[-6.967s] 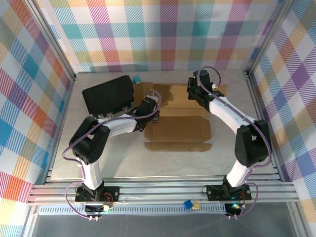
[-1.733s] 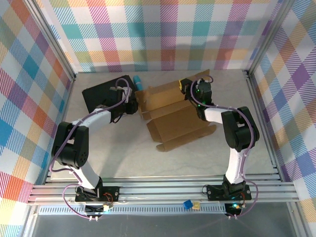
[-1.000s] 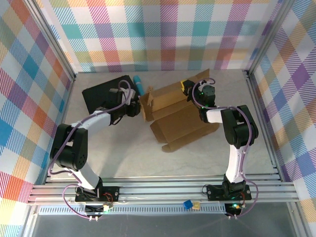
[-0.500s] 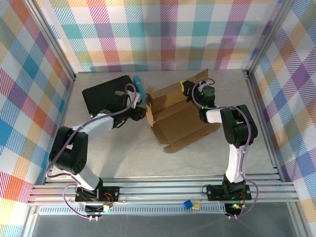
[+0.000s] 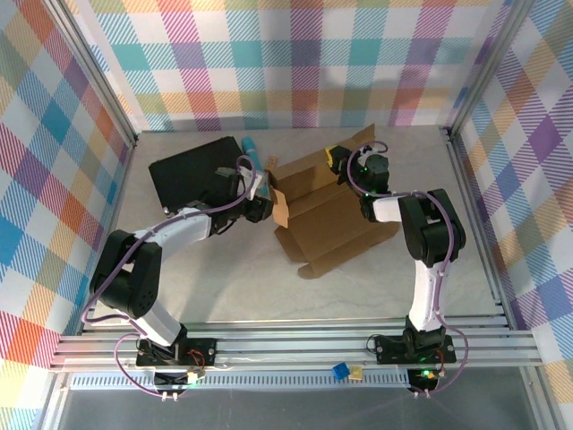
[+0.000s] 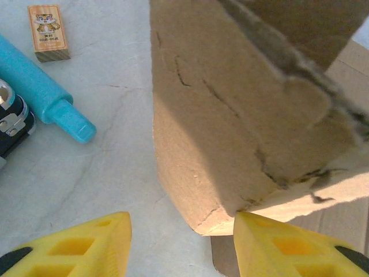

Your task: Fold the paper box

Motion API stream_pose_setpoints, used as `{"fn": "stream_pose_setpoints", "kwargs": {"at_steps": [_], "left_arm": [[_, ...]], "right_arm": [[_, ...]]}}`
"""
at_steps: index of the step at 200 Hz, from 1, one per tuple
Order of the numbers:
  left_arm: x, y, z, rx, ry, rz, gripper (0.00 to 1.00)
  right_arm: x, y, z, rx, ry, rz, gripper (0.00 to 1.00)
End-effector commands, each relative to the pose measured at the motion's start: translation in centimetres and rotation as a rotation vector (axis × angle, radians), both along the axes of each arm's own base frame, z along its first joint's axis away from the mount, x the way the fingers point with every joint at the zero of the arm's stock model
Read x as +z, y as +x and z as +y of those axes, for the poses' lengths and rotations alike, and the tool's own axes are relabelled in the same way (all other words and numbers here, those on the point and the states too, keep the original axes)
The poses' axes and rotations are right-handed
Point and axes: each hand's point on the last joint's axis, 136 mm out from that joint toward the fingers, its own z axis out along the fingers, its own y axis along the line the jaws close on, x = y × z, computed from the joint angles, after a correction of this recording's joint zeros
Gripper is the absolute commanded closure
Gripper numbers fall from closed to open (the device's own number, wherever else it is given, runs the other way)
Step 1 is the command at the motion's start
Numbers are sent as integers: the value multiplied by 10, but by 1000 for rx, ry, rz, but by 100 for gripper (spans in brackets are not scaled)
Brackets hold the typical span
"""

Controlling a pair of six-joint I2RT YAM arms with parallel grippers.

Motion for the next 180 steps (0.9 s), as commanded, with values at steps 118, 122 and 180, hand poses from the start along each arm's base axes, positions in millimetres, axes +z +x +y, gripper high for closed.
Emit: {"fn": "stream_pose_setpoints", "kwargs": {"at_steps": [118,122,180], "left_arm": [[20,1,-23,-80,-51,-81,43],[20,0,-24,-85,-53,-80,43],[11,6,-31,-100,-69,-53,43]], "right_arm": [[-3,6,6,33,10,15,100],[-2,6,7,34,11,13,100],[-1,8,9,46,9,14,100]]}}
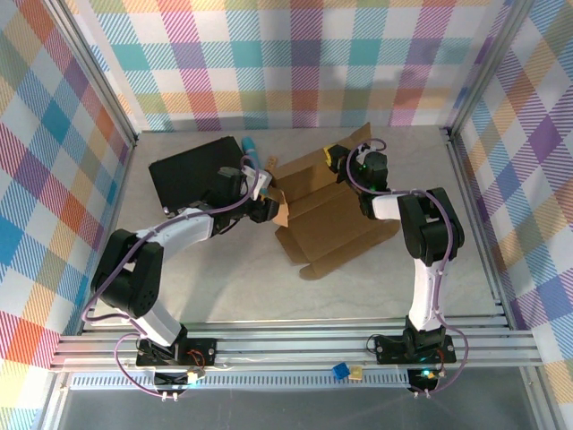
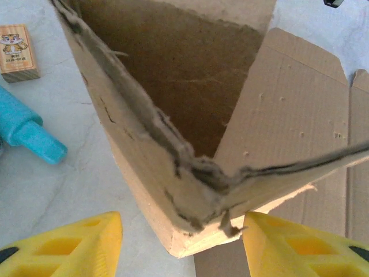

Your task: Fold the paper box

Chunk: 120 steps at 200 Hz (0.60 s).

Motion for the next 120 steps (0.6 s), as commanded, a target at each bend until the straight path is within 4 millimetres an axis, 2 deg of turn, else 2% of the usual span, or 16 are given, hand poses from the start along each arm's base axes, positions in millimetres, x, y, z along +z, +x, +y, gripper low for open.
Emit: {"fn": "stream_pose_setpoints", "kwargs": {"at_steps": [1,89,120], "left_arm": [[5,8,-14,-35,-27,-28,43],[10,29,-21,50,-35,-55,46],[0,32,-18,130,34,-64,49]], "right_arm": [[1,3,4,22,13,-2,100],[4,4,4,19,17,-5,100],[6,3,3,11,24,-12,100]]}}
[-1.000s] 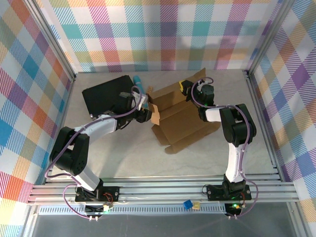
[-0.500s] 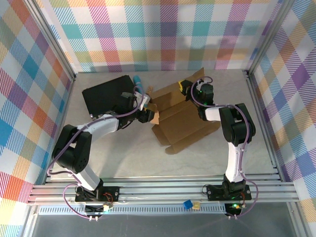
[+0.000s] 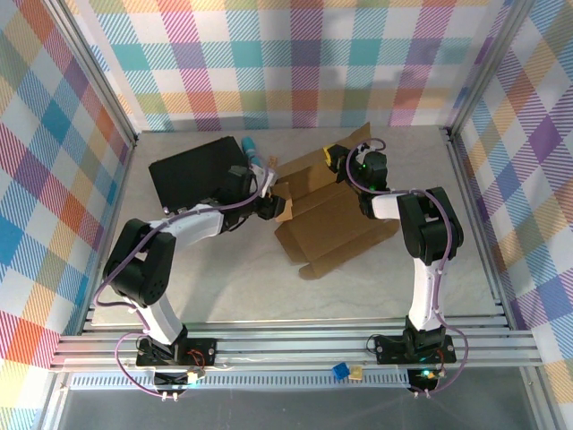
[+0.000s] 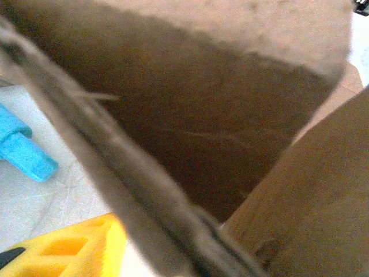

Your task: Fold the paper box

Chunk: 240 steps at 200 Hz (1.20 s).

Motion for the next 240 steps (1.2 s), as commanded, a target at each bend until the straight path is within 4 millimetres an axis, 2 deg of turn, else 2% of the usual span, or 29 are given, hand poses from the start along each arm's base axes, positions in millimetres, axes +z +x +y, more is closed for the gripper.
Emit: {"fn": "stream_pose_setpoints", "kwargs": {"at_steps": [1,36,75,130,201,240], "left_arm": [[10,15,-3,76,24,-69,49],[0,21,5,178,80,-92,53],[-10,23,1,210,101,-103,54],[-26,19,9,279,159,-122,54],[-32,15,4,324,182,-142,53],[-34,18,2,348,169,-140,59]], "right_arm": [[6,2,3,10,20,-13,100],[8,-2,2,2,23,-16,100],[10,-8,1,-3,25,-27,100],[-2,-26,-5,-5,18,-14,100],[-3,-33,-6,1,10,-6,100],[-3,-36,-6,4,9,-2,100]]}}
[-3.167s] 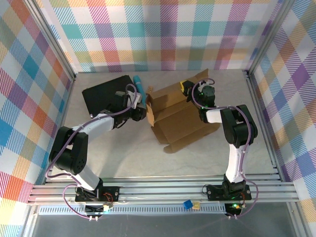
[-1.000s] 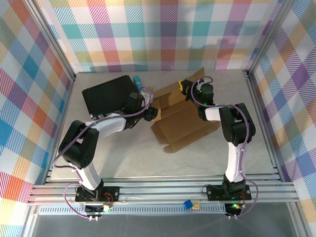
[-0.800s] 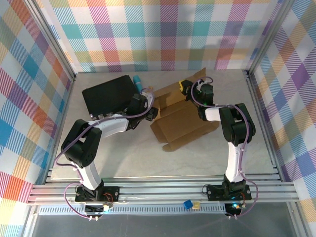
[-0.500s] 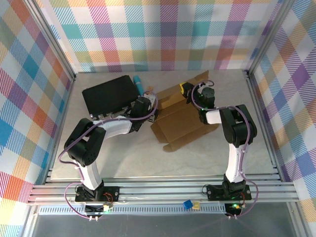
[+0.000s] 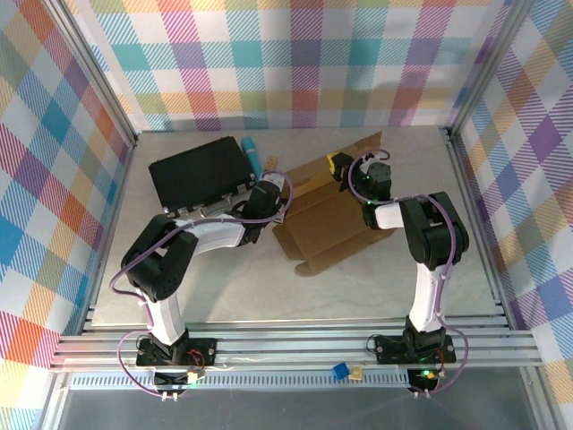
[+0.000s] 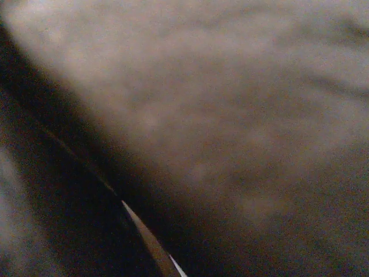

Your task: Fold the paper box

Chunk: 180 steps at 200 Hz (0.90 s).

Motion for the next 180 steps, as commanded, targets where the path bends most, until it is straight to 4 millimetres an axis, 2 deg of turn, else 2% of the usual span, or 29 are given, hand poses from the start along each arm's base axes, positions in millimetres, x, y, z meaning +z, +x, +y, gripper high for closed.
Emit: {"fn": "stream_pose_setpoints", "kwargs": {"at_steps": [1,40,63,79,125,160,180], "left_arm": [[-9,2,1,37,-2,-2,60],[-9,8,-2,71,-17,-6,68],[-11,13,-1,110,-18,0,78],[-12,15,-3,130,-13,2,80],[-21,20,8,265,55,31,100],[-22,19,28,444,208,63,100],[-22,15,32,513,288,80,100]], "right_arm": [[3,-10,5,32,5,11,100],[5,-10,6,34,2,19,100],[7,-10,7,38,1,23,100],[6,-10,8,36,-2,30,100],[7,-8,9,29,-1,37,100],[8,-11,10,5,-14,62,100],[9,-12,11,-13,-25,75,100]]}}
